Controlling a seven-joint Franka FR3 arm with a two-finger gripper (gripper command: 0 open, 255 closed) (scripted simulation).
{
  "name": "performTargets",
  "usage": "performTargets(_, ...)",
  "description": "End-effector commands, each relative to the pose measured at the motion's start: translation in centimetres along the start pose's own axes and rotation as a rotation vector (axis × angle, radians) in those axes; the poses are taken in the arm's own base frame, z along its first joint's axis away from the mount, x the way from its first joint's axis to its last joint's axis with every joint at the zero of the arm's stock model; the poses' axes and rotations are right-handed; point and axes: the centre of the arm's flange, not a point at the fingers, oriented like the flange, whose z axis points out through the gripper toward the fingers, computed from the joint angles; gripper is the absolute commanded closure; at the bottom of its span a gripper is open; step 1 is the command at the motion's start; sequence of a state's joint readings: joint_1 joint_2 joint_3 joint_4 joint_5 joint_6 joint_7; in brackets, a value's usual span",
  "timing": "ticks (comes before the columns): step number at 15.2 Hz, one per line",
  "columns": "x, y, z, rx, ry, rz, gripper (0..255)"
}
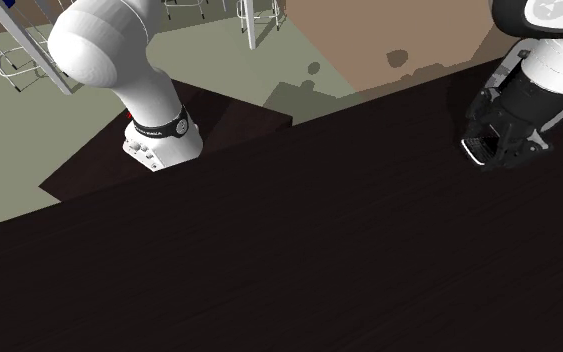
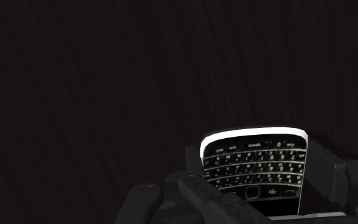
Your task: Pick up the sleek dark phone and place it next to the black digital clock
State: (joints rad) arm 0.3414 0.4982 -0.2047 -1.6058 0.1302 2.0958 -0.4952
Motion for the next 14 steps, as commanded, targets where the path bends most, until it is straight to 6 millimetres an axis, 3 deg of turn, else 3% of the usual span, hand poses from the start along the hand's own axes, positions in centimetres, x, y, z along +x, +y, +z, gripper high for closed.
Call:
performTargets(1,0.0,0.0,0.0,0.0,0.0,0.0,255)
performTargets(2,0.0,0.0,0.0,0.0,0.0,0.0,0)
performTargets(7,0.0,0.0,0.0,0.0,0.0,0.0,0)
performTargets(11,0.0,0.0,-5.0,0.0,0.0,0.0,0)
performTargets(14,0.0,0.0,-5.0,0.0,0.0,0.0,0)
